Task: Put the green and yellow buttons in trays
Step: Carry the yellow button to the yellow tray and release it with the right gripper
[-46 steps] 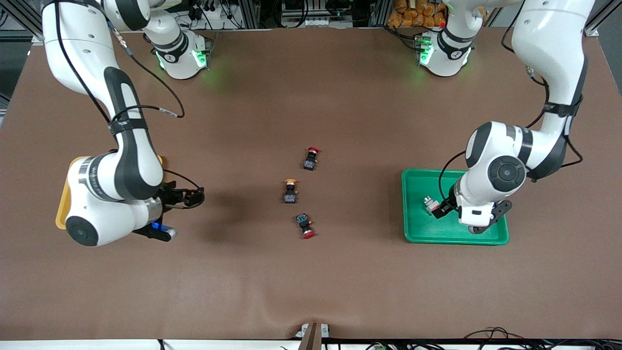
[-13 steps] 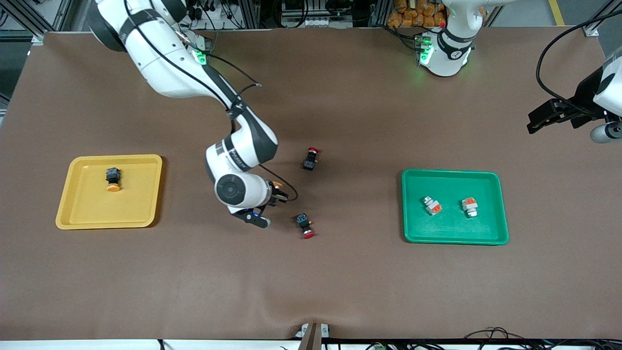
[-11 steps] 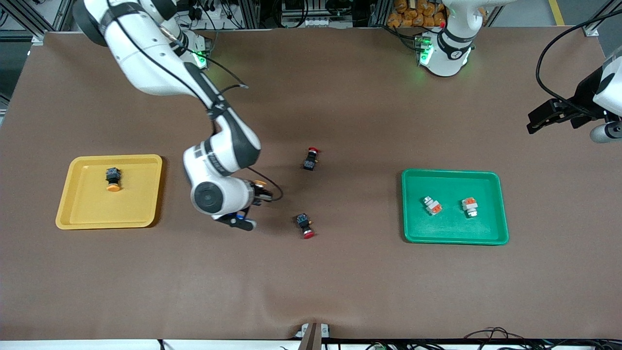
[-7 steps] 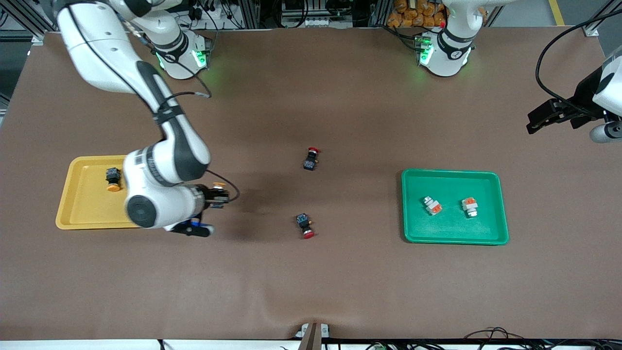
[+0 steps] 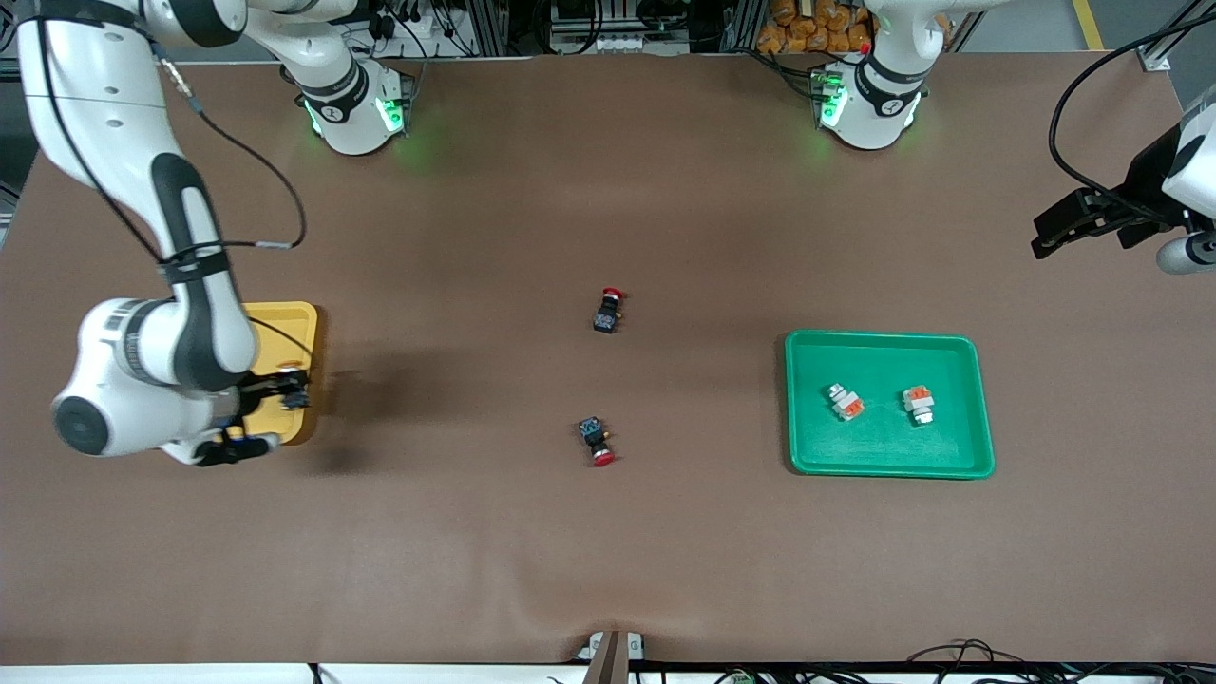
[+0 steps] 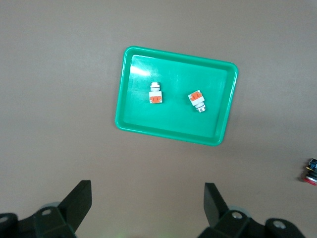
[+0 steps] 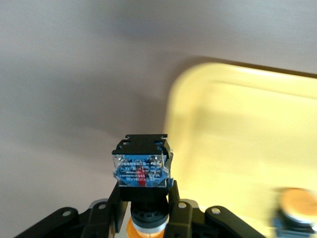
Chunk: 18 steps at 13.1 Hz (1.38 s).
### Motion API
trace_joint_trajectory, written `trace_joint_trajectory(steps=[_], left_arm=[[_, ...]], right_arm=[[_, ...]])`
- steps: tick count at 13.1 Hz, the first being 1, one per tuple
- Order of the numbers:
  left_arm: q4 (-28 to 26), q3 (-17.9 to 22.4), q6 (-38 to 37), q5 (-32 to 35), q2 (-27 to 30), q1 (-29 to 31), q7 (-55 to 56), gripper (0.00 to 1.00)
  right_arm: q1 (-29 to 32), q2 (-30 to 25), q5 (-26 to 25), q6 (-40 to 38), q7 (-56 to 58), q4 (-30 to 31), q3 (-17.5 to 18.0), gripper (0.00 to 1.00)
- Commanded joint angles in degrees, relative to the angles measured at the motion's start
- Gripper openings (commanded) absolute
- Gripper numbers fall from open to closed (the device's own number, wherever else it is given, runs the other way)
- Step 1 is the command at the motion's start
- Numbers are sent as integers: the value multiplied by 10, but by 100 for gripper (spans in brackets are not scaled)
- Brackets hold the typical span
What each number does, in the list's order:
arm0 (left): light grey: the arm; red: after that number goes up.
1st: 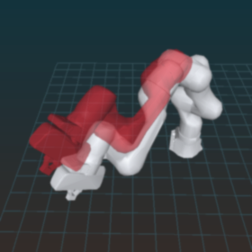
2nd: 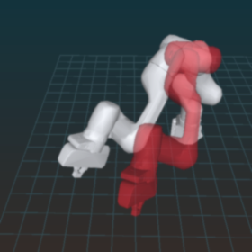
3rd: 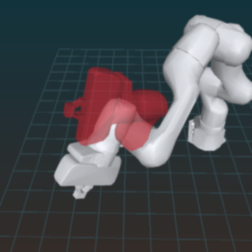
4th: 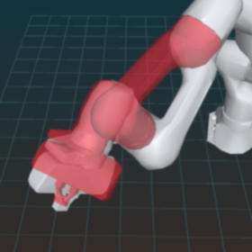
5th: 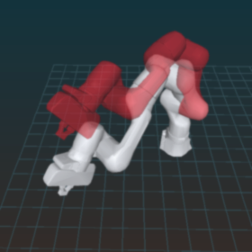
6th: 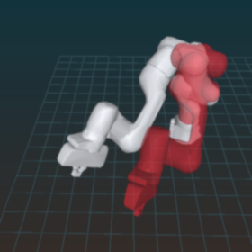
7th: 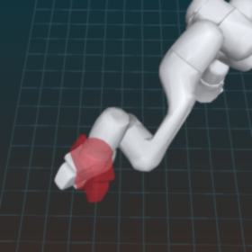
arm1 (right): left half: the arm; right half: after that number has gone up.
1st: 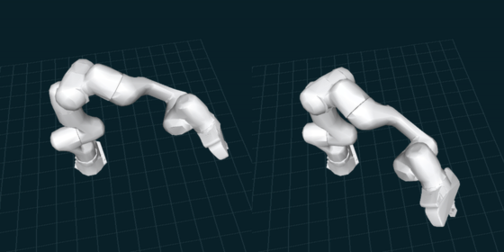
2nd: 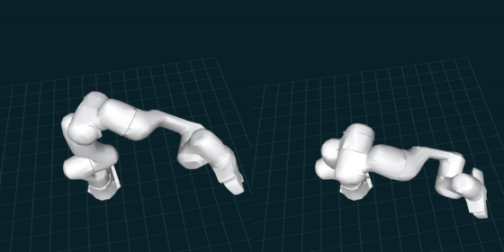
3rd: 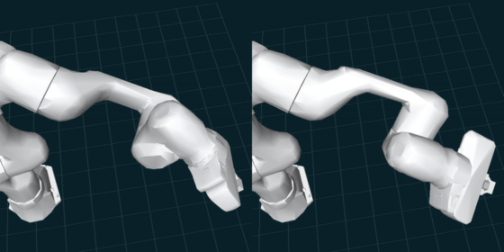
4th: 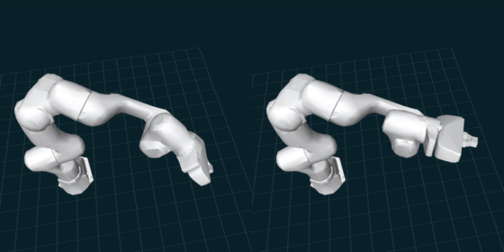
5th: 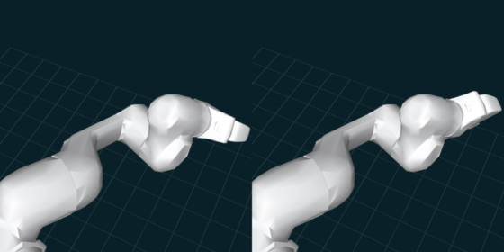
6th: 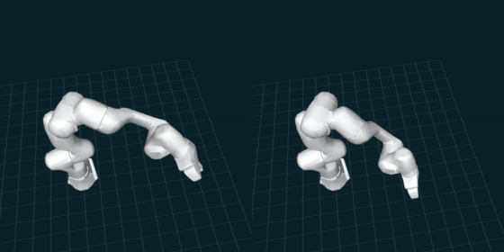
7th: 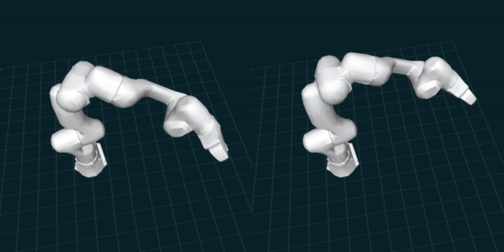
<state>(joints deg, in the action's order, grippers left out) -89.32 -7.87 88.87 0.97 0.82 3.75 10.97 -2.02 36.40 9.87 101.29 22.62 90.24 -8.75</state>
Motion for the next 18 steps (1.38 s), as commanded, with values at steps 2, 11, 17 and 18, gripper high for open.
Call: trace_joint_trajectory(steps=[2,11,17,18], left_arm=[[-10,0,-3,-7,19,-2,-5,100],[-9,-8,-7,-9,22,-2,-4,100],[-16,-7,-9,-10,30,0,-1,100],[-16,-7,-9,-10,30,1,-1,100]], right_arm=[[37,-13,4,8,92,32,-4,0],[45,-10,8,68,94,86,-4,100],[26,-13,63,-57,93,-86,-2,100],[25,-11,62,-78,93,-127,-3,100]])
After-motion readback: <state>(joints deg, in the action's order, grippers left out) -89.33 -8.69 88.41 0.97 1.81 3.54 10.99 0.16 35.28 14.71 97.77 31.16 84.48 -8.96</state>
